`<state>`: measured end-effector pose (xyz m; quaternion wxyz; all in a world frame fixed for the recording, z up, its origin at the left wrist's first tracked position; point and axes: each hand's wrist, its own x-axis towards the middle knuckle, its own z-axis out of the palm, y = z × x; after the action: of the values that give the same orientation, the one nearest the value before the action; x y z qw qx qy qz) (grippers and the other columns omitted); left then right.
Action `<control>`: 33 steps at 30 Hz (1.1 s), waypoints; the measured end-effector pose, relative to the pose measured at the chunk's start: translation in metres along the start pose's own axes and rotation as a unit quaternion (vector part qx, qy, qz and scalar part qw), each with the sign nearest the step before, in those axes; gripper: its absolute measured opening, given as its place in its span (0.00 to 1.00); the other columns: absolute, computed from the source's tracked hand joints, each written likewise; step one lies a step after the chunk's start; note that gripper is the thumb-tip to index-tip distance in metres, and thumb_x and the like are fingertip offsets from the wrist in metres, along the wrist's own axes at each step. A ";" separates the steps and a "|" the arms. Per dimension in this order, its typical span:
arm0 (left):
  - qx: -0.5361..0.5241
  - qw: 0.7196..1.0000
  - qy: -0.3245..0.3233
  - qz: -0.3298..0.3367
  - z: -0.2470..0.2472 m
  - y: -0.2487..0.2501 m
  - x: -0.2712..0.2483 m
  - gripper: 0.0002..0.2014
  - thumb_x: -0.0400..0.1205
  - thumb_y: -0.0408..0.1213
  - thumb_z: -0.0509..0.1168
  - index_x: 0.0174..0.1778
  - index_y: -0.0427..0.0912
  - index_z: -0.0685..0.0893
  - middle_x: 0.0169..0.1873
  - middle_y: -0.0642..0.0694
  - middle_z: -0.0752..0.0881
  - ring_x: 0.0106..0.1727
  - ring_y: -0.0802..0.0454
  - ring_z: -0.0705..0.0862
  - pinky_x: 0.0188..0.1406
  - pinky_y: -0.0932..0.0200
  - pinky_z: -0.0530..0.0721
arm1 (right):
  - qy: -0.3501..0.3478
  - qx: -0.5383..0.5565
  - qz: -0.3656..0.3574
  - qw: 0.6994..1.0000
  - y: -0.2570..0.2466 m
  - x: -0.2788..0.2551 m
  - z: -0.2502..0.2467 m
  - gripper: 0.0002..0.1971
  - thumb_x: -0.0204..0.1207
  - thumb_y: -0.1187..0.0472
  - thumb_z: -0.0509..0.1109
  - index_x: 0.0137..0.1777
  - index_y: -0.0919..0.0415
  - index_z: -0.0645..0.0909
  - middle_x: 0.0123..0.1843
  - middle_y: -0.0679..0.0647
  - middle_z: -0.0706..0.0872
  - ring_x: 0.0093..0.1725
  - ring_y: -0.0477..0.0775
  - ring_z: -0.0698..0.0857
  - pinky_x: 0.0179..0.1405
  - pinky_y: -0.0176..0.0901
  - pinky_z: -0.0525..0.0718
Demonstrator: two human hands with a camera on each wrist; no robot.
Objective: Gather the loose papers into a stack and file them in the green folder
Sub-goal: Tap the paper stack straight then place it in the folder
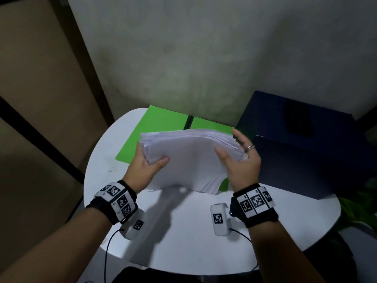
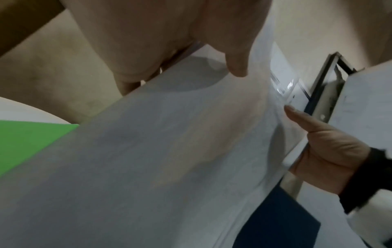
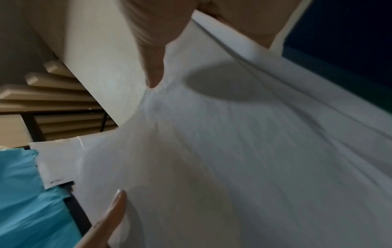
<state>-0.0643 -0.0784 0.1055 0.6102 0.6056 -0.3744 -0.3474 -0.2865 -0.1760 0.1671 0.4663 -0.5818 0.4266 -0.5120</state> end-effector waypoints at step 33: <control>-0.026 1.000 0.009 0.005 -0.004 0.016 0.031 0.47 0.54 0.55 0.86 0.64 0.31 0.80 0.55 0.37 0.90 0.55 0.45 0.90 0.59 0.46 0.88 | -0.047 0.049 0.090 0.994 0.038 0.012 0.008 0.19 0.58 0.75 0.85 0.44 0.56 0.87 0.41 0.46 0.94 0.44 0.47 0.92 0.49 0.48 0.91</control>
<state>-0.0470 -0.1033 0.1224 0.6307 0.5908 -0.3627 -0.3487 -0.2777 -0.1941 0.1315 0.5577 -0.5413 0.4291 -0.4602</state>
